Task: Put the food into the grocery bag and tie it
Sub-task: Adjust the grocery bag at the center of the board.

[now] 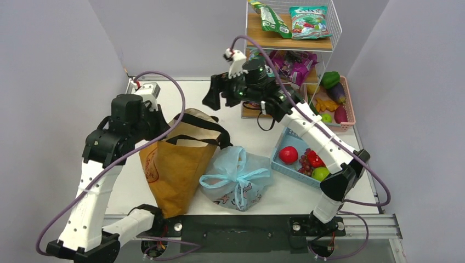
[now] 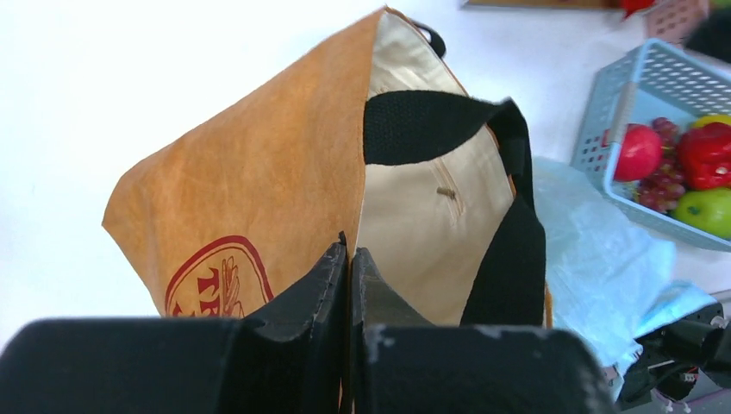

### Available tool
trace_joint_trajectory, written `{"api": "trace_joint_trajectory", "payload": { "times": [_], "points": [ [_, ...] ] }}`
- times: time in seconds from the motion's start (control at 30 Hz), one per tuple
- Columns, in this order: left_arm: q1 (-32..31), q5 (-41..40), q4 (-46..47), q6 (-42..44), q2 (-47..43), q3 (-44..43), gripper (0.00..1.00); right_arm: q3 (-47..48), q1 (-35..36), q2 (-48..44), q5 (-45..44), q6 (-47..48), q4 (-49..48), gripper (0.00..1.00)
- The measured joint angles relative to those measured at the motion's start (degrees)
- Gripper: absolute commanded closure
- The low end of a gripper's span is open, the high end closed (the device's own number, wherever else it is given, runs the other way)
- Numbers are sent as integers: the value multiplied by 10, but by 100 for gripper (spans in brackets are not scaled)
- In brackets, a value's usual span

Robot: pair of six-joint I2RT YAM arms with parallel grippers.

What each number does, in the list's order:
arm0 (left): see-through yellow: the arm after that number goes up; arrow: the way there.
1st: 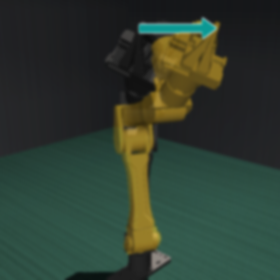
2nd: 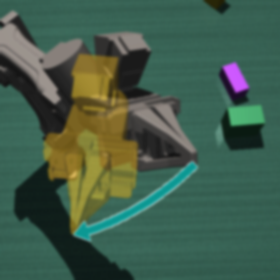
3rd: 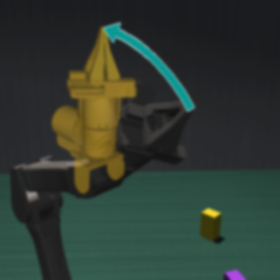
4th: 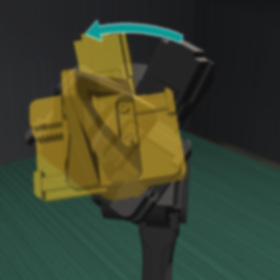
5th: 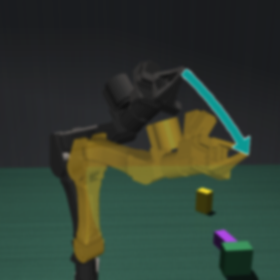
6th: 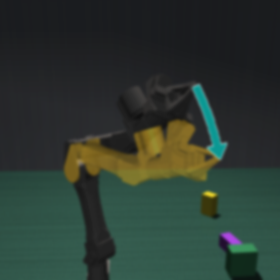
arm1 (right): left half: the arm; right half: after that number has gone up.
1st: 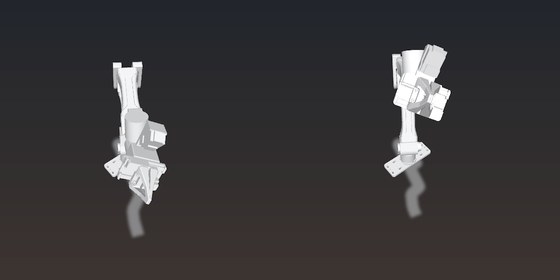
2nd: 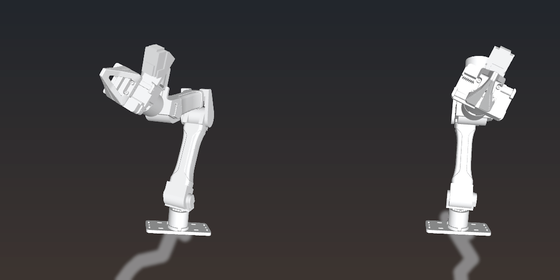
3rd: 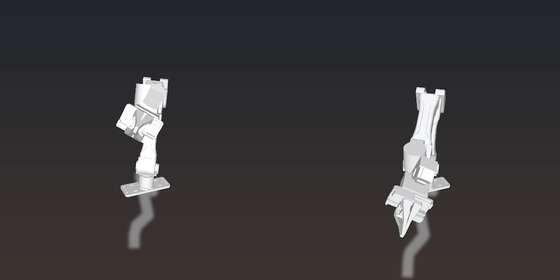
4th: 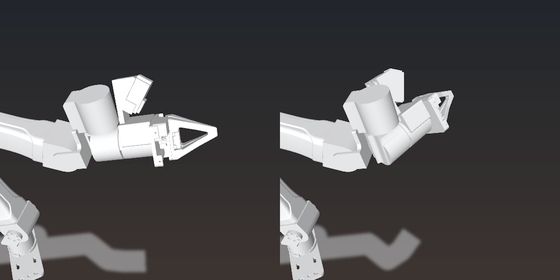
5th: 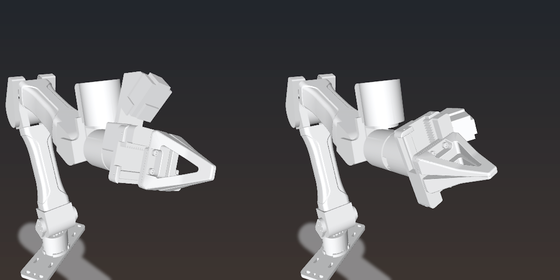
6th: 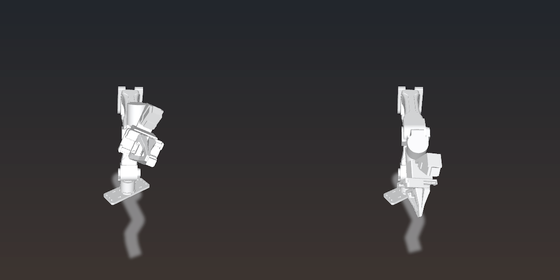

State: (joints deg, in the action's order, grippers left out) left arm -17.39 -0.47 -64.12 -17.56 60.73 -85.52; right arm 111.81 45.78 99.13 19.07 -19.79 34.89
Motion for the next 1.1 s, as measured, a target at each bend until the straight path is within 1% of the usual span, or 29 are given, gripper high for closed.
{"api": "trace_joint_trajectory", "payload": {
  "times": [0.07, 0.1, 0.23, 0.37, 0.5, 0.63, 0.73, 0.87, 0.97, 1.1],
  "points": [
    [-1, 17, 26, 15, -20, 6, 100, -19, -34, -13, -3, -39, -13, 19],
    [-2, 27, 53, 24, -40, 19, 100, -35, -51, -21, -3, -60, -19, 20],
    [-2, 49, 142, 48, -120, 73, 100, -122, -104, -46, 0, -134, -45, 20],
    [-2, 59, 224, 62, -170, 126, 100, -208, -116, -58, 21, -161, -63, 20],
    [-2, 59, 298, 63, -191, 193, 100, -280, -108, -74, 55, -169, -82, 20],
    [-2, 58, 338, 59, -191, 250, 100, -302, -105, -91, 73, -167, -93, 20],
    [-2, 55, 361, 54, -191, 270, 100, -303, -105, -102, 84, -159, -103, 20],
    [-2, 42, 372, 47, -192, 271, 100, -306, -105, -113, 96, -142, -116, 19],
    [-2, 36, 379, 43, -191, 271, 100, -310, -103, -117, 108, -126, -120, 17],
    [-1, 36, 392, 29, -188, 264, 100, -311, -88, -117, 115, -95, -121, 16]
  ]
}}
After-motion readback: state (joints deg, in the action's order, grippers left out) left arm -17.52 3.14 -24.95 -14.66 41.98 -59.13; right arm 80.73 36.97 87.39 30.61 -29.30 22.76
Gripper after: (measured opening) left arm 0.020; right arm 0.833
